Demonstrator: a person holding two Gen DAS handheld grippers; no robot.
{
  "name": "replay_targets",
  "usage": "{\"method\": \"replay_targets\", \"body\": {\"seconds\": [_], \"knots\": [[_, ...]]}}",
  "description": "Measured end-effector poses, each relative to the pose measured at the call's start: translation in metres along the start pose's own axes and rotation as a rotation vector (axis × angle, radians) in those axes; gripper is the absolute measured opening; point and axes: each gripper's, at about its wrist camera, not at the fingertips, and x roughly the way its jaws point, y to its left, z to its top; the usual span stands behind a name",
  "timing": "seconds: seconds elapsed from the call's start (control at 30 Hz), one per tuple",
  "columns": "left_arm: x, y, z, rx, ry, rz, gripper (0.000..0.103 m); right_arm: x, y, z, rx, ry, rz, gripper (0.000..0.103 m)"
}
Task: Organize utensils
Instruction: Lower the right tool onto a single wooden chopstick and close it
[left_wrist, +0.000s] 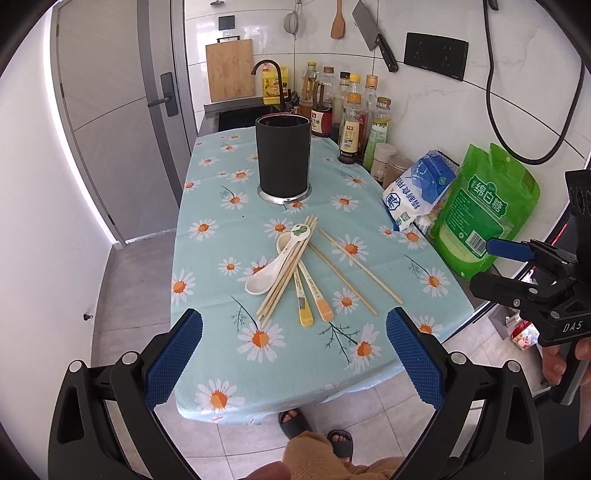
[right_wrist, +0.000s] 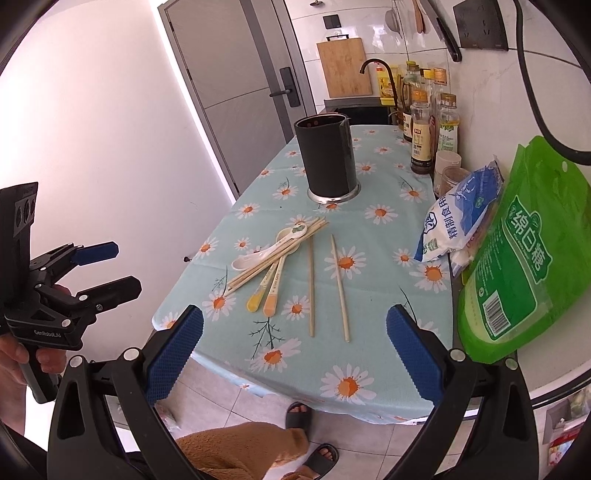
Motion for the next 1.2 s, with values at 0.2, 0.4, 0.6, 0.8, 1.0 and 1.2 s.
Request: {"method": "replay_targets", "body": {"seconds": [0.2, 0.4, 0.6, 0.8, 1.0, 1.2], "knots": [[0.026, 0.018, 0.017, 0.009, 0.014, -0.037, 0.097, 0.029, -0.005, 0.021, 0.004, 0.041, -0.033, 0.099], [0.057, 0.041, 0.039, 0.004, 0.057, -0.085, 0.097, 0.073, -0.009, 0.047, -0.028, 0.129, -0.095, 0.099], [0.093, 0.06, 0.049, 0.007, 0.105, -0.135, 0.096, 0.132, -0.016, 0.061, -0.047, 0.351, -0.123, 0.086], [0.131, 0.071, 0.042, 0.039, 0.194, -0.171, 0.096, 0.184, -0.021, 0.062, -0.079, 0.541, -0.162, 0.068], [0.145, 0.081, 0.038, 0.041, 0.214, -0.215, 0.096, 0.227, -0.03, 0.067, -0.089, 0.648, -0.233, 0.05], [0.153, 0.084, 0.035, 0.083, 0.222, -0.208, 0.096, 0.261, -0.042, 0.067, -0.052, 0.765, -0.211, 0.032]]}}
